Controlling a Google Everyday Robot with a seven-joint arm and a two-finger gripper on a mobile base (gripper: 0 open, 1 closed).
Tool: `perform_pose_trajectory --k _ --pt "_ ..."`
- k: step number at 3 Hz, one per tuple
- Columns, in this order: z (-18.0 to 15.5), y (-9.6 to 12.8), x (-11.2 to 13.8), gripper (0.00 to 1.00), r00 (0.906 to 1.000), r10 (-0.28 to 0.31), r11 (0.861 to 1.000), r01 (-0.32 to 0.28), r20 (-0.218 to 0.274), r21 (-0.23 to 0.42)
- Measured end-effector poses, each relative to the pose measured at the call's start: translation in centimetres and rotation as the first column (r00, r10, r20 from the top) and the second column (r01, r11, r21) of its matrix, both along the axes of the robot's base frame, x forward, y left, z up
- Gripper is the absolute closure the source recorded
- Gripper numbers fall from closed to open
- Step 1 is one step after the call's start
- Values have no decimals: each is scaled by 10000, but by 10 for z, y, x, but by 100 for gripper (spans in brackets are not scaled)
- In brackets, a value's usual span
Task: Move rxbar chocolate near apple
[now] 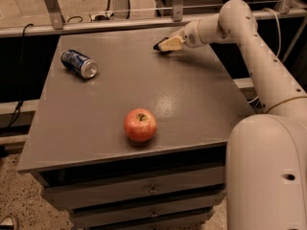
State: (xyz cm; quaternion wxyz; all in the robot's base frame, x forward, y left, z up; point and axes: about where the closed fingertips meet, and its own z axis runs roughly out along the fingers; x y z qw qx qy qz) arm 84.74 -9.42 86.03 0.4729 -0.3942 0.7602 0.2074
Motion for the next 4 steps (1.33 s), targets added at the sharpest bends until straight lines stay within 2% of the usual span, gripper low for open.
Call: perform_pose_trajectory --k 1,2,3,4 --pt "25 -6 -32 100 9993 383 9993 -383 10 -12" --pt "40 -19 -81 100 9951 950 9947 -938 -278 425" --pt "44 -33 -137 100 9866 1482 9849 -1410 -686 1003" --pt "41 -44 -186 100 9708 2141 9698 -1981 -1078 1424"
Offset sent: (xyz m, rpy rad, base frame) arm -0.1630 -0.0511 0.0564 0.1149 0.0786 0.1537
